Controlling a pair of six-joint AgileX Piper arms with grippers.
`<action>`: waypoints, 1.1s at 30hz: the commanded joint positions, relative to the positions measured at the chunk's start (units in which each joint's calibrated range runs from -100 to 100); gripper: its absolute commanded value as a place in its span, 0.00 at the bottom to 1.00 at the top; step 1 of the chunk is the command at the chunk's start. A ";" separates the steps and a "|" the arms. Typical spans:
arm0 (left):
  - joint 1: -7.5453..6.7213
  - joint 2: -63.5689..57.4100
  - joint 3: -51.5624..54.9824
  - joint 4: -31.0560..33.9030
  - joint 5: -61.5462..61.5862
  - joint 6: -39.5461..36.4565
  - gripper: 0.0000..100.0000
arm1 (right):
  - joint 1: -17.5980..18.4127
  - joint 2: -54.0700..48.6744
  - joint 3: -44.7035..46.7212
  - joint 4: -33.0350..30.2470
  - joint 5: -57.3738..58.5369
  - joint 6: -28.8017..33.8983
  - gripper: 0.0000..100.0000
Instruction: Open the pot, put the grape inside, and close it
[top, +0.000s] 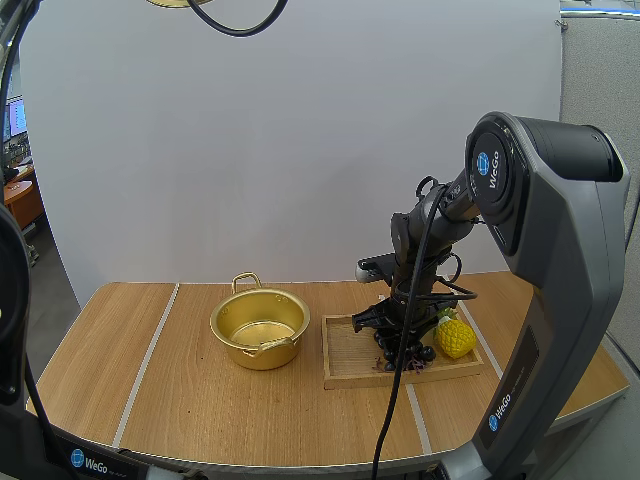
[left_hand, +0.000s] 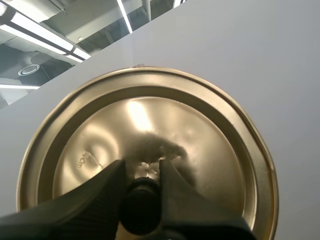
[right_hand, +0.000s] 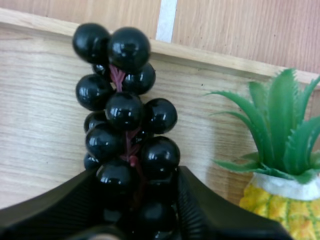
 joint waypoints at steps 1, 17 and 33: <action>-0.03 -0.45 -0.47 0.88 -2.05 -0.55 0.00 | -0.16 -0.10 -0.24 1.71 -0.39 -0.92 0.00; -0.03 -0.45 -0.47 0.88 -2.05 -0.55 0.00 | -0.16 -17.09 -0.24 4.12 3.52 -0.92 0.00; -0.03 -0.45 -0.47 0.88 -2.05 -0.55 0.00 | 3.11 -29.11 -18.17 10.95 24.56 -5.25 0.00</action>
